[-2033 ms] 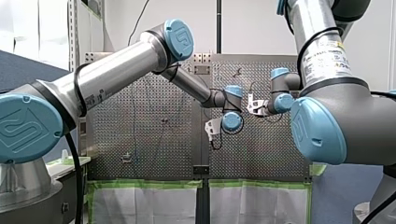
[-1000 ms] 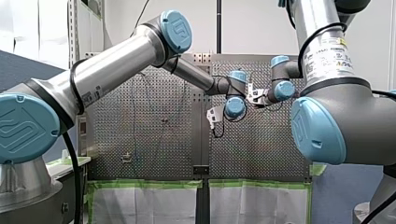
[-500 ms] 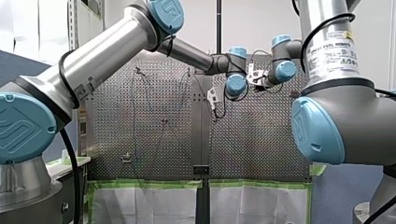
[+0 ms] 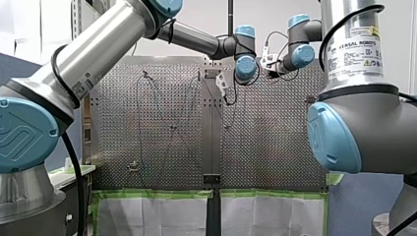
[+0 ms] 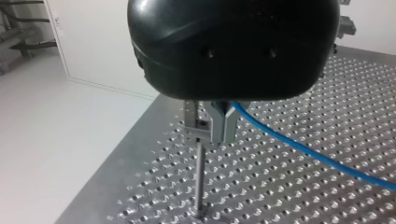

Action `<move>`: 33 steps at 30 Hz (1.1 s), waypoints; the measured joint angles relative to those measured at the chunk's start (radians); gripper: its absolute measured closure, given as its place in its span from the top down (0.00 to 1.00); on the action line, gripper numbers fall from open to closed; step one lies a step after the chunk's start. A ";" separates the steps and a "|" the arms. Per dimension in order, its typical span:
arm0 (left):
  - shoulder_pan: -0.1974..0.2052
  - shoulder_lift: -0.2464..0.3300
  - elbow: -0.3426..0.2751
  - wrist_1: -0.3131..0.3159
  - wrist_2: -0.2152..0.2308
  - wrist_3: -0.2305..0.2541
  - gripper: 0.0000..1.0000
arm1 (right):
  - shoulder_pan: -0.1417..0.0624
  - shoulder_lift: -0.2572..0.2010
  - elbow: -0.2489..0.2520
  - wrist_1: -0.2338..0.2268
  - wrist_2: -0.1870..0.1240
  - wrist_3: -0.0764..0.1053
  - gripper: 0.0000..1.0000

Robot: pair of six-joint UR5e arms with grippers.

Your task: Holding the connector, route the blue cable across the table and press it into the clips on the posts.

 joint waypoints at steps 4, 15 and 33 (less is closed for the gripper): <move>0.000 0.004 0.000 0.009 0.006 0.007 0.00 | -0.002 -0.024 -0.002 0.005 -0.002 0.000 0.00; 0.017 0.000 -0.020 0.079 0.075 0.026 0.00 | -0.006 -0.008 -0.004 0.007 -0.019 0.002 0.00; 0.077 -0.037 -0.005 0.146 0.164 0.028 0.00 | -0.035 0.020 -0.048 0.004 -0.039 0.005 0.00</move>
